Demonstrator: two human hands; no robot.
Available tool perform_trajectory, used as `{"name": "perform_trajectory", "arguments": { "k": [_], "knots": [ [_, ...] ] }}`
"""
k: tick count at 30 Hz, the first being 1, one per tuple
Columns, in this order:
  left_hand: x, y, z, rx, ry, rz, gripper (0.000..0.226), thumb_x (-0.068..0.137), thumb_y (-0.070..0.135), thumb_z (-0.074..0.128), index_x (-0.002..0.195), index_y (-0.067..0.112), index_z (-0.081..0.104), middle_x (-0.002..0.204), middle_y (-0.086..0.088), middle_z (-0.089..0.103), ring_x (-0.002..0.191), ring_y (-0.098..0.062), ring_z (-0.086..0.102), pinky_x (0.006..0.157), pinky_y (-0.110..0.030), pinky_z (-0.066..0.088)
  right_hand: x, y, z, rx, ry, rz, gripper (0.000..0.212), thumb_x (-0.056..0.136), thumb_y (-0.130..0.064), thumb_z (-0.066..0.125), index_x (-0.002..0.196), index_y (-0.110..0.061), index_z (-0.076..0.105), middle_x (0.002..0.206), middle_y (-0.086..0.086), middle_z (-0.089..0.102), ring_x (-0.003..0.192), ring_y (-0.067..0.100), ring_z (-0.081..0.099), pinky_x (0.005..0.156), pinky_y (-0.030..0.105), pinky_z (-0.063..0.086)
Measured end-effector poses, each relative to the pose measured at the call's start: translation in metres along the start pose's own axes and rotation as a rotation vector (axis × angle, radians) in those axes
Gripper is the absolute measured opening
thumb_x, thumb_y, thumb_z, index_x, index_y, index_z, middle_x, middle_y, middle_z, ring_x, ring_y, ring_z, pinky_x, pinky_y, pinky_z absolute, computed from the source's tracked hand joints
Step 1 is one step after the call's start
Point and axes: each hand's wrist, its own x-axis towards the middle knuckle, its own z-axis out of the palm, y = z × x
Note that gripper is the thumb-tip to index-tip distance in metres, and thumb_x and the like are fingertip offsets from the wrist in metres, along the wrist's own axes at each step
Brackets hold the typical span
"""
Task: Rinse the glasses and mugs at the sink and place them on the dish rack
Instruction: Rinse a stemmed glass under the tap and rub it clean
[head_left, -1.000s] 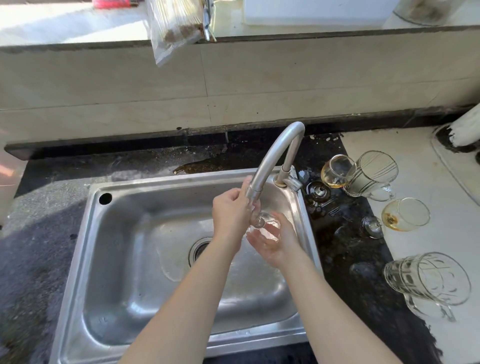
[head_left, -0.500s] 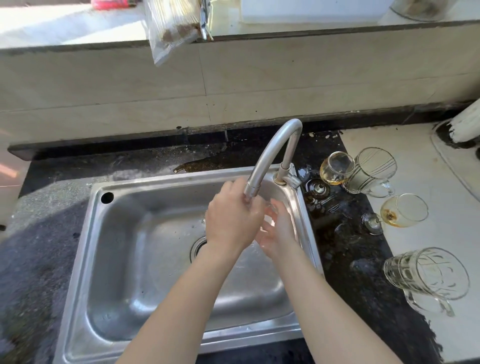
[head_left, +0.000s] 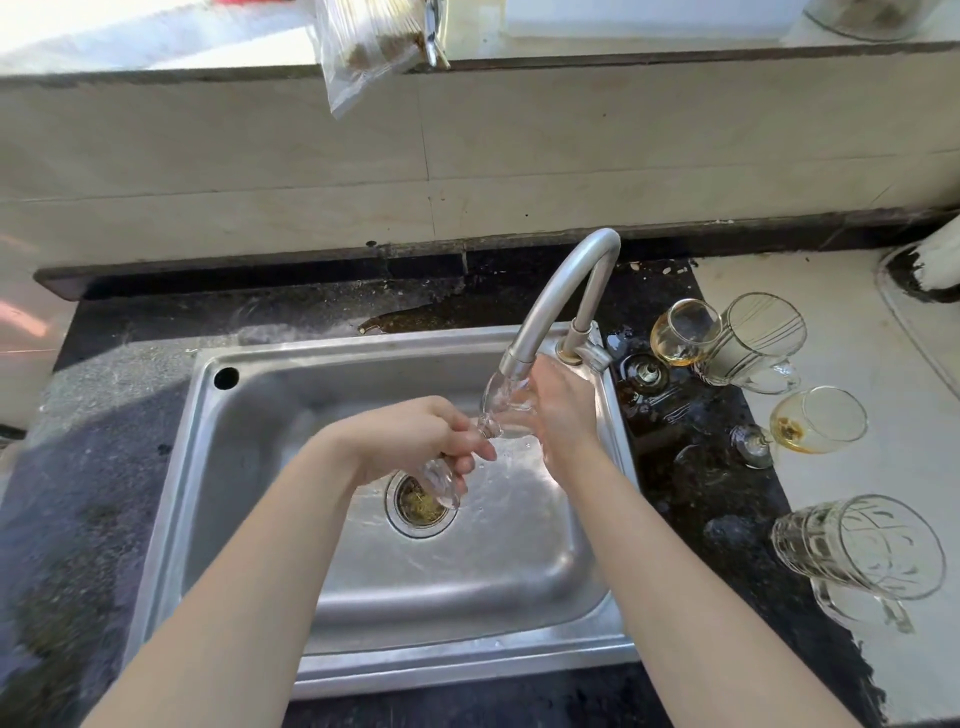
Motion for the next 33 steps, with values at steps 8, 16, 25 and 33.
{"name": "perform_trajectory", "arguments": {
  "k": [8, 16, 25, 33],
  "knots": [
    [0.03, -0.031, 0.034, 0.383, 0.588, 0.064, 0.011, 0.092, 0.029, 0.051, 0.099, 0.023, 0.055, 0.095, -0.001, 0.062, 0.092, -0.025, 0.057, 0.069, -0.032, 0.039, -0.008, -0.011, 0.014, -0.405, -0.053, -0.187, 0.046, 0.093, -0.034, 0.061, 0.048, -0.024, 0.057, 0.043, -0.015, 0.049, 0.046, 0.001, 0.044, 0.049, 0.014, 0.037],
    [0.026, -0.039, 0.029, 0.419, 0.734, 0.036, 0.01, 0.079, 0.04, 0.061, 0.076, 0.033, 0.056, 0.083, 0.004, 0.064, 0.092, -0.027, 0.062, 0.067, -0.031, 0.042, -0.019, -0.022, 0.004, -0.685, -0.253, -0.205, 0.037, 0.082, -0.047, 0.069, 0.062, -0.016, 0.072, 0.057, -0.011, 0.061, 0.055, 0.01, 0.053, 0.059, 0.027, 0.041],
    [0.024, -0.032, 0.026, 0.171, 0.456, 0.082, 0.023, 0.074, 0.002, 0.062, 0.057, 0.014, 0.051, 0.048, 0.004, 0.037, 0.043, -0.016, 0.036, 0.044, -0.023, 0.028, -0.022, -0.052, 0.011, -0.728, -0.584, -0.155, 0.046, 0.091, -0.037, 0.062, 0.063, -0.001, 0.072, 0.061, 0.008, 0.07, 0.057, 0.012, 0.066, 0.062, 0.018, 0.055],
    [0.007, -0.026, 0.01, -0.196, -0.121, -0.029, 0.045, 0.081, -0.004, 0.061, 0.059, 0.02, 0.031, 0.046, 0.004, 0.02, 0.038, -0.012, 0.018, 0.04, -0.021, 0.034, -0.022, -0.035, 0.005, -0.672, -0.396, -0.236, 0.047, 0.082, -0.042, 0.071, 0.051, -0.008, 0.061, 0.052, 0.007, 0.059, 0.055, 0.016, 0.061, 0.065, 0.023, 0.047]
  ]
}}
